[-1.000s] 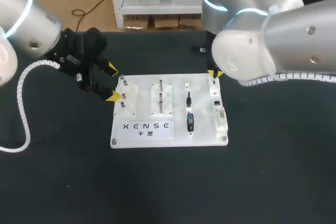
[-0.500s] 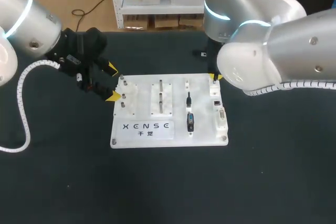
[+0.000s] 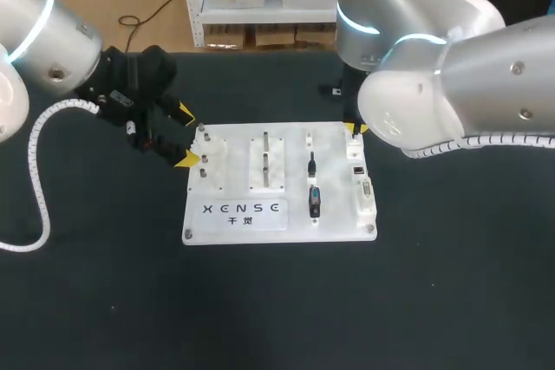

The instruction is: Insert the USB connector, Ethernet cable, and multi-pin plug into their matching sockets one by one.

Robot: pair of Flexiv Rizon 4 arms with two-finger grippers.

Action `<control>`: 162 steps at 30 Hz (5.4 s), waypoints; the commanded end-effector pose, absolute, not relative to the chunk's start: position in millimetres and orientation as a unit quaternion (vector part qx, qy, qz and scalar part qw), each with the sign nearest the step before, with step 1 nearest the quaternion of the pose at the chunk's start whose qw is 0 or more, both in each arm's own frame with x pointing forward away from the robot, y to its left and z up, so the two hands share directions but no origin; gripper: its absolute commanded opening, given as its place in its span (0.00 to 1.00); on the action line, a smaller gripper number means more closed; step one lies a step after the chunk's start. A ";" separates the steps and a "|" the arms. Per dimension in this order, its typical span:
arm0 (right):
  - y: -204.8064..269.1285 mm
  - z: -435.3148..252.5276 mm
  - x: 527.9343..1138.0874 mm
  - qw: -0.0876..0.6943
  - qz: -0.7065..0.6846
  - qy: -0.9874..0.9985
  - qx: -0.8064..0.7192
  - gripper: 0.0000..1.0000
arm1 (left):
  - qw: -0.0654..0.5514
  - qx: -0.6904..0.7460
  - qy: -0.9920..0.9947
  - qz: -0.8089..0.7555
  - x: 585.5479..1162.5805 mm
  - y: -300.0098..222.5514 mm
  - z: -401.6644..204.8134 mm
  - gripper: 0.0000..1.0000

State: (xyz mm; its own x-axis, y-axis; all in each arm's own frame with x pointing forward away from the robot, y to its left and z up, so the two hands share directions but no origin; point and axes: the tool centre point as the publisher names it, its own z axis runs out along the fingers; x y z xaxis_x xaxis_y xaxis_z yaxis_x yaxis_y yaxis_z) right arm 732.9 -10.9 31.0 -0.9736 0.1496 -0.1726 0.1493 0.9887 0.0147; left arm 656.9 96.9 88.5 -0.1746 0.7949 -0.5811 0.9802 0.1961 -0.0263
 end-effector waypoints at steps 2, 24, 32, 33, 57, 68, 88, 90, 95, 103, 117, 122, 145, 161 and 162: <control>-9.0 25.5 733.6 0.087 0.000 0.993 0.074 0.00 | 0.228 0.601 0.739 -0.203 656.4 97.2 88.3 1.00; -8.2 22.0 736.7 0.086 -0.007 0.994 0.063 0.00 | 0.228 0.601 0.739 -0.203 656.4 97.2 88.3 1.00; -12.0 21.0 736.2 0.078 -0.006 0.996 0.050 0.00 | 0.228 0.601 0.739 -0.203 656.4 97.2 88.3 1.00; -12.0 21.0 736.1 0.077 -0.006 0.996 0.049 0.00 | 0.228 0.601 0.739 -0.203 656.4 97.2 88.3 1.00; -14.0 12.5 737.5 0.070 -0.011 0.997 0.044 0.00 | 0.228 0.601 0.739 -0.203 656.4 97.2 88.3 1.00; -14.8 4.1 738.9 0.065 -0.015 0.995 0.072 0.22 | 0.228 0.601 0.739 -0.203 656.4 97.2 88.3 1.00; 41.4 52.5 682.3 0.098 -0.017 0.994 0.039 1.00 | 0.228 0.601 0.739 -0.203 656.4 97.2 88.3 1.00; 46.0 44.1 674.2 0.084 -0.013 0.995 0.043 1.00 | 0.228 0.601 0.739 -0.203 656.4 97.2 88.3 1.00; 51.7 29.8 662.6 0.062 0.003 0.997 0.044 1.00 | 0.228 0.601 0.739 -0.203 656.4 97.2 88.3 1.00; 54.0 21.5 663.5 0.049 0.015 0.997 0.051 0.46 | 0.228 0.601 0.739 -0.203 656.4 97.2 88.3 1.00; 66.6 22.4 663.4 0.048 0.022 0.998 0.032 0.00 | 0.228 0.601 0.739 -0.203 656.4 97.2 88.3 1.00; 65.5 30.1 664.1 0.056 0.026 0.998 0.026 0.00 | 0.228 0.601 0.739 -0.203 656.4 97.2 88.3 1.00; -1.3 42.2 661.0 0.069 0.023 0.996 0.055 0.00 | 0.228 0.601 0.739 -0.203 656.4 97.2 88.3 1.00; -11.1 32.1 673.5 0.069 0.021 0.996 0.059 0.00 | 0.228 0.601 0.739 -0.203 656.4 97.2 88.3 1.00; -10.7 31.8 673.7 0.068 0.021 0.996 0.058 0.00 | 0.228 0.601 0.739 -0.203 656.4 97.2 88.3 1.00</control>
State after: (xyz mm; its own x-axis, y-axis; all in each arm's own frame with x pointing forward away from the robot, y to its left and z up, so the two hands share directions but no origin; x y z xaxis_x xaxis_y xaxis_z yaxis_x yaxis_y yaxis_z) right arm 672.3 -10.9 35.4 -0.9836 0.1190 -0.1358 0.1133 0.9923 0.0490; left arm 656.9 96.9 88.5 -0.1746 0.7949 -0.5811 0.9802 0.1961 -0.0263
